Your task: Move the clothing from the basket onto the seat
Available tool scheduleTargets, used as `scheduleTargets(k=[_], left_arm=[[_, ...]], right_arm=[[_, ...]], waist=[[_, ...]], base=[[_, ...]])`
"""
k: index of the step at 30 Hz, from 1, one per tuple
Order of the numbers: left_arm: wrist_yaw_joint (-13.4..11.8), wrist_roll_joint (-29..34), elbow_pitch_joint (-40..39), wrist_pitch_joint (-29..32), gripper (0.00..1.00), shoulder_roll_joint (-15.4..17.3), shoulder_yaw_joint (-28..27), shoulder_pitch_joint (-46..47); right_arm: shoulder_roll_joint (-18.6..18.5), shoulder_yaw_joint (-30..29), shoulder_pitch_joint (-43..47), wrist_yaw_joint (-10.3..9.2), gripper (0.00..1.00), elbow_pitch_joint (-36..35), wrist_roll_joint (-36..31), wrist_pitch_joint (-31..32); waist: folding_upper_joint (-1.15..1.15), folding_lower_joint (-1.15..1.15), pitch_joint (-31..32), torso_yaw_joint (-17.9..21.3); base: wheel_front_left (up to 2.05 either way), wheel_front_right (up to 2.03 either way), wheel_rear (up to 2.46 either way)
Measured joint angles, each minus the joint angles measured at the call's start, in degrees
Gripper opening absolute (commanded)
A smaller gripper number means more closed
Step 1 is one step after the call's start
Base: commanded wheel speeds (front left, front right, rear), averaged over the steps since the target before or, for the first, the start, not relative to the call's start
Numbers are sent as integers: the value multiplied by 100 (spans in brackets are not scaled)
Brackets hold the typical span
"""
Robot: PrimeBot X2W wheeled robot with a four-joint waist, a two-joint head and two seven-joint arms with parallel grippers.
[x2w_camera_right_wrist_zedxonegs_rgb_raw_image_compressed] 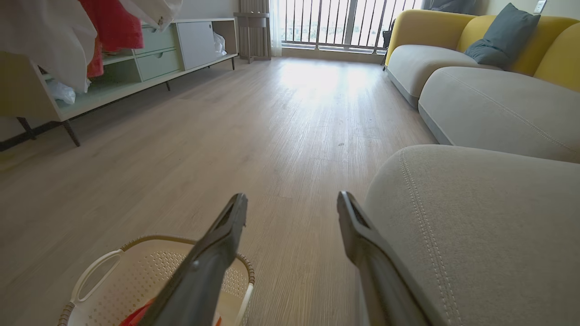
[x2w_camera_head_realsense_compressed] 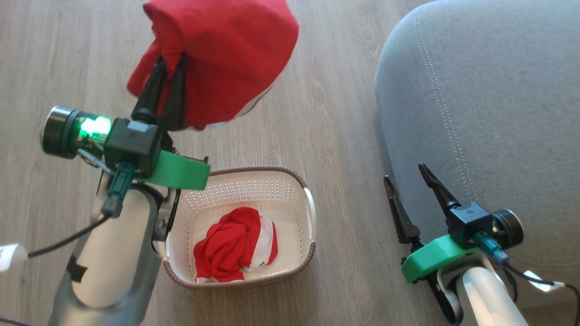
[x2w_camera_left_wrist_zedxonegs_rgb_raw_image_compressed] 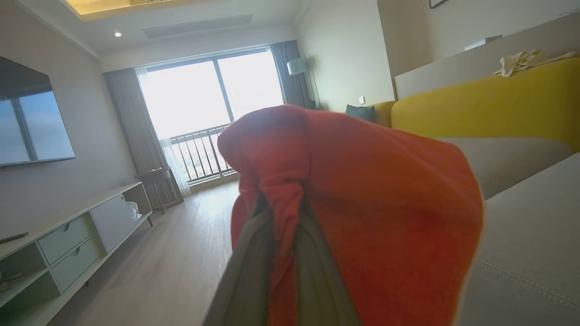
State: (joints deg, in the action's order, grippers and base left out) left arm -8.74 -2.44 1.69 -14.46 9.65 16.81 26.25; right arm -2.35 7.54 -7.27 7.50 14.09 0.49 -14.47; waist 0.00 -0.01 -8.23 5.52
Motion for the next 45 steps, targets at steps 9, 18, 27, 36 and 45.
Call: scheduleTargets(k=[9, 18, 27, 36, 45], left_arm=[[272, 48, -516, -24, 0, -64, 236, -259], [561, 48, -853, -24, 0, -268, 720, -611], [739, 41, -910, -24, 0, -446, 911, -894], [808, 42, -910, -24, 0, -505, 705, -894], [857, 51, -862, -24, 0, -546, 481, -892]], right_arm=[[0, 53, 94, 0, 100, -279, -1, 0], [-18, 246, 221, 0, 100, -706, 8, 0], [-163, 367, 372, 0, 100, -912, 110, 0], [-211, 448, 416, 0, 100, -938, 122, 0], [-837, 1803, 437, 0, 100, -1950, 1801, 0]], waist=[[0, 0, 68, -71], [0, 0, 205, -70], [0, 0, 254, -49], [0, 0, 255, -49], [0, 0, 248, 6]], base=[[0, 0, 0], [0, 0, 0], [0, 0, 0], [0, 0, 0], [0, 0, 0]])
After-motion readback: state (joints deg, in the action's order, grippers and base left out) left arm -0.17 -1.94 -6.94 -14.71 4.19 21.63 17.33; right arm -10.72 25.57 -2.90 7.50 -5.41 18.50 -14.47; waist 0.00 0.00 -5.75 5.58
